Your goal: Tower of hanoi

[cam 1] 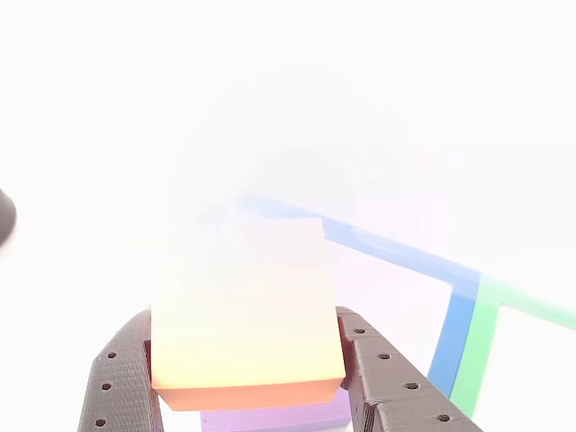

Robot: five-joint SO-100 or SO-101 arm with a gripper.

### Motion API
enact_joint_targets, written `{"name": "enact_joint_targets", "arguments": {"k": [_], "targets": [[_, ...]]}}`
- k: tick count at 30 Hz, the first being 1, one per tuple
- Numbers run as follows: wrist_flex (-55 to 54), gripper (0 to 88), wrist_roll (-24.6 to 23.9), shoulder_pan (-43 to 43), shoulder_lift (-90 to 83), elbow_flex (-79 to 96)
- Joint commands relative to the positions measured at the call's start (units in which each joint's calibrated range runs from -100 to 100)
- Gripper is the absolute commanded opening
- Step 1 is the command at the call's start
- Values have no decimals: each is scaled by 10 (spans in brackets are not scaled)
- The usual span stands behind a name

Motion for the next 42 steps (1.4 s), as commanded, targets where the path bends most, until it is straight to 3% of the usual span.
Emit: {"name": "enact_joint_targets", "arguments": {"k": [1, 30, 42], "targets": [[-72, 112, 6, -7, 30, -7], [-194, 121, 6, 2, 158, -15], [-223, 249, 6, 2, 177, -17]]}}
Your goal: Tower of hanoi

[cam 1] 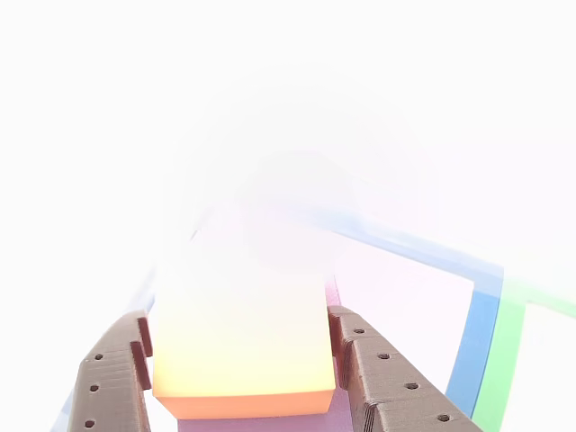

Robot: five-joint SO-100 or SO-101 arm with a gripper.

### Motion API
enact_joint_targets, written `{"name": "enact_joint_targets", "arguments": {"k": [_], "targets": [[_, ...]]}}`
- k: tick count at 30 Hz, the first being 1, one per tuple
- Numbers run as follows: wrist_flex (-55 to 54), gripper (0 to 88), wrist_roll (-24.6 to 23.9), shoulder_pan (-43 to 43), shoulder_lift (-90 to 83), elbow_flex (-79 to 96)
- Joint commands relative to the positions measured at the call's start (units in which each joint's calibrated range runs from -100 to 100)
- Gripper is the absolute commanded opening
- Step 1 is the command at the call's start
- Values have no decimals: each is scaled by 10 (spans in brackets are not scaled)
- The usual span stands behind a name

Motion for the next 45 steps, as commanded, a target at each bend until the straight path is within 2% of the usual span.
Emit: {"name": "enact_joint_targets", "arguments": {"k": [1, 10, 18, 24, 26, 29, 32, 39, 45], "targets": [[-23, 259, 6, 3, 0, -16], [-16, 277, 6, 2, -20, -26], [133, 274, 6, 24, -143, -46], [339, 237, 6, 52, -272, -90], [427, 198, 6, 62, -320, -109], [550, 86, 6, 81, -385, -140], [660, 35, 6, 106, -439, -172], [920, 22, 6, 164, -483, -347], [1081, 19, 6, 232, -487, -493]]}}
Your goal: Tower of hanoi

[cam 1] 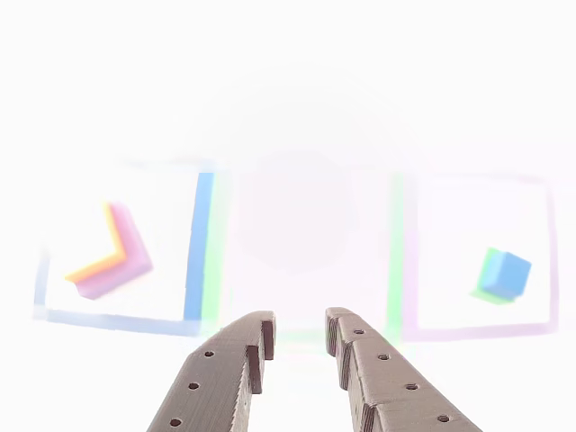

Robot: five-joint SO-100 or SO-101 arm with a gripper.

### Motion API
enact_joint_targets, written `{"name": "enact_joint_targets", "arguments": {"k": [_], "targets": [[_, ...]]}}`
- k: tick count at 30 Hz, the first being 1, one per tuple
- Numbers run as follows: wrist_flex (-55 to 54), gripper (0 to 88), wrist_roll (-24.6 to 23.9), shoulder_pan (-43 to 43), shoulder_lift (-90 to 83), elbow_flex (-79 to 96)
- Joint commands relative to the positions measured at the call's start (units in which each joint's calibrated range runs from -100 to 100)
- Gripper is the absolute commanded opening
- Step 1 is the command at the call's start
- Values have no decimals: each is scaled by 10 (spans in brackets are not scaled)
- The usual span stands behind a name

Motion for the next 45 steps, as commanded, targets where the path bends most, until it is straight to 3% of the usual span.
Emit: {"name": "enact_joint_targets", "arguments": {"k": [1, 10, 17, 21, 34, 45], "targets": [[94, 19, 6, 48, -21, -118], [206, 22, 6, 139, -23, -205], [214, 38, 6, 200, -34, -191], [181, 90, 6, 234, -42, -136], [-163, 272, 6, 257, -78, 203], [-548, 289, 6, 288, 14, 437]]}}
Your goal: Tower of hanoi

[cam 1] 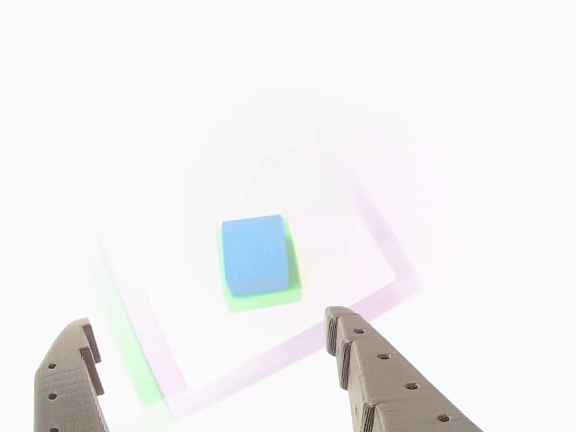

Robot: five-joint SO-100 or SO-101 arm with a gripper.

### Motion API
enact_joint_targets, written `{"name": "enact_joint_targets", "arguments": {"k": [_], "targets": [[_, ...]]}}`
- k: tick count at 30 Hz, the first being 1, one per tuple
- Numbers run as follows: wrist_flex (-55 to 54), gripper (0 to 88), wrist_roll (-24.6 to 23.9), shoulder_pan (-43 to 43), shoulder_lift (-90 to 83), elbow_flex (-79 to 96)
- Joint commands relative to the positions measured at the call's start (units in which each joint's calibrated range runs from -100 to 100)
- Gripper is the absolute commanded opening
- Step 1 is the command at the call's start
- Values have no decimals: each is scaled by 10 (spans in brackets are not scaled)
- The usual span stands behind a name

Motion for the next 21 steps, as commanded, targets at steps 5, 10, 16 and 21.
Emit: {"name": "enact_joint_targets", "arguments": {"k": [5, 10, 16, 21], "targets": [[-205, 289, 6, 17, 83, 49], [-279, 288, 6, 18, 135, 59], [-376, 280, 6, 22, 214, 61], [-431, 269, 6, 21, 262, 62]]}}
